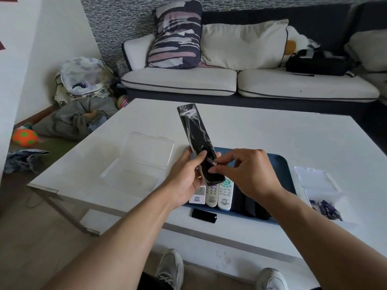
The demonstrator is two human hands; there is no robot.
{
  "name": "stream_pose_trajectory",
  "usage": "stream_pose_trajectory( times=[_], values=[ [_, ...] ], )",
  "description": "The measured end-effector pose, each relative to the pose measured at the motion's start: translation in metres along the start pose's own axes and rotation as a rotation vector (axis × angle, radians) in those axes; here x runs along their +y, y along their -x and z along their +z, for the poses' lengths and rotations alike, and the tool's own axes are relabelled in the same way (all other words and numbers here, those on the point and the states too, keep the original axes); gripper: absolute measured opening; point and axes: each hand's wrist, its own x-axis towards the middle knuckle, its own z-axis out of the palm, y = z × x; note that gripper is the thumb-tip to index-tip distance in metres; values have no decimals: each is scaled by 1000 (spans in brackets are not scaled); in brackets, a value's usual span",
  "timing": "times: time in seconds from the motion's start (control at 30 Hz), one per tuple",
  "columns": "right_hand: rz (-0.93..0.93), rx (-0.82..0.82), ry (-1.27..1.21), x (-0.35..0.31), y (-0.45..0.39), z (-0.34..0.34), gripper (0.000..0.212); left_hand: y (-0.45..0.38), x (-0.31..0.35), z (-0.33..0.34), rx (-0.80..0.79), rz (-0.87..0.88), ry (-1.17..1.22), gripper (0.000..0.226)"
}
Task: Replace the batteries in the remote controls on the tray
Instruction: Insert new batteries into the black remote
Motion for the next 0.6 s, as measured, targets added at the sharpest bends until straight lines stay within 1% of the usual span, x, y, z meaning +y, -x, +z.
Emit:
stream_pose_trajectory(
  times=[0.07, 0.17, 0.23, 0.37, 0.43, 0.5, 0.6],
  values=[
    [11, -19, 7, 0, 1, 2, 20, 1, 0, 1, 12, -2, -22, 30],
    [24, -89, 57, 2, 2, 6, 34, 2, 0, 2, 16, -24, -33, 30],
    [45, -130, 84, 2, 2, 8, 39, 3, 0, 3, 21, -39, -60, 30],
    [125, -171, 28, 0, 3, 8, 47, 4, -3, 3, 16, -59, -102, 30],
    [177, -211, -27, 0, 2, 6, 44, 4, -4, 2, 27, -62, -114, 29],
    [211, -251, -69, 2, 0, 5, 37, 4, -4, 1, 41, -62, -115, 28],
    [247, -257, -115, 6, 1, 7, 30, 4, -4, -3, 40, -66, -108, 23]
  ],
)
